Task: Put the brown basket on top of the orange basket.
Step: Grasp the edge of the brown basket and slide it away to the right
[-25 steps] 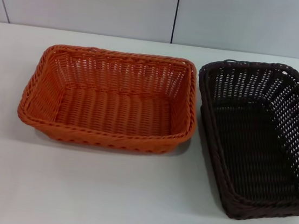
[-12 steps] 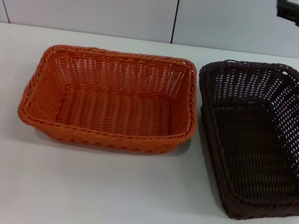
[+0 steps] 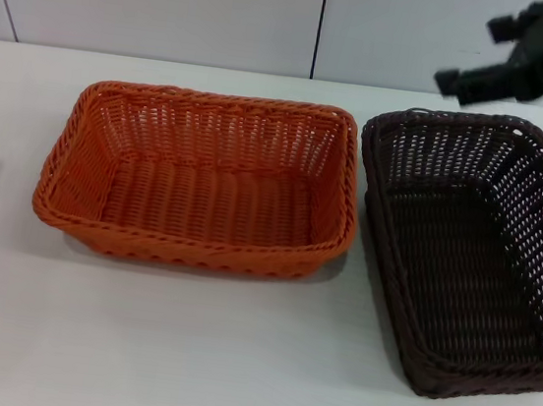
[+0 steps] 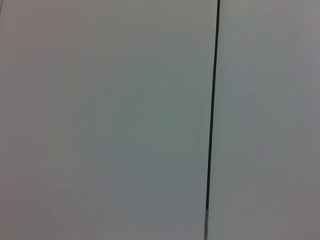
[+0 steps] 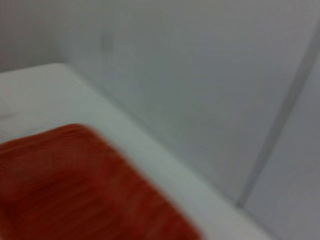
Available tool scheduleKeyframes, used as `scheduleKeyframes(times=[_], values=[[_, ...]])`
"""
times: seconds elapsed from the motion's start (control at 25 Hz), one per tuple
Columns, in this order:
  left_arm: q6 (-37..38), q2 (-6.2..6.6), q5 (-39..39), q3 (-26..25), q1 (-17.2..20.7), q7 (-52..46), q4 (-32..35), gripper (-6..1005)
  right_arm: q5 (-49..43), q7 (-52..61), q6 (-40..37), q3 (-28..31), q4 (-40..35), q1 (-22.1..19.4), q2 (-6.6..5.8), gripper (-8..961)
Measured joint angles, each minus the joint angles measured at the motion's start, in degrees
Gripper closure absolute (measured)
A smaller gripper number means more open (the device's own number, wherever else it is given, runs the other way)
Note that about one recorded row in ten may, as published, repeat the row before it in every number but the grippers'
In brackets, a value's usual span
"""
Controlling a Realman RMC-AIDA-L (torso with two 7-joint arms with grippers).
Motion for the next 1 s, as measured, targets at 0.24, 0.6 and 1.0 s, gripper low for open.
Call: scheduleKeyframes(times=[0.24, 0.6, 1.0], values=[[-0.6, 0.0, 0.0, 0.0, -0.6, 0.0, 0.1, 234, 3.0, -1.0, -16.9, 5.7, 2.7, 4.7, -0.66, 127], [-1.8, -0.04, 0.0, -0.4, -1.1, 0.0, -0.3, 234, 3.4, -0.9, -29.3, 10.2, 8.0, 9.0, -2.11, 127], [-3.2, -0.05, 0.0, -2.2, -2.0, 0.7, 0.5, 234, 3.9, -6.5, -34.4, 1.8, 9.2, 7.5, -4.66, 127]])
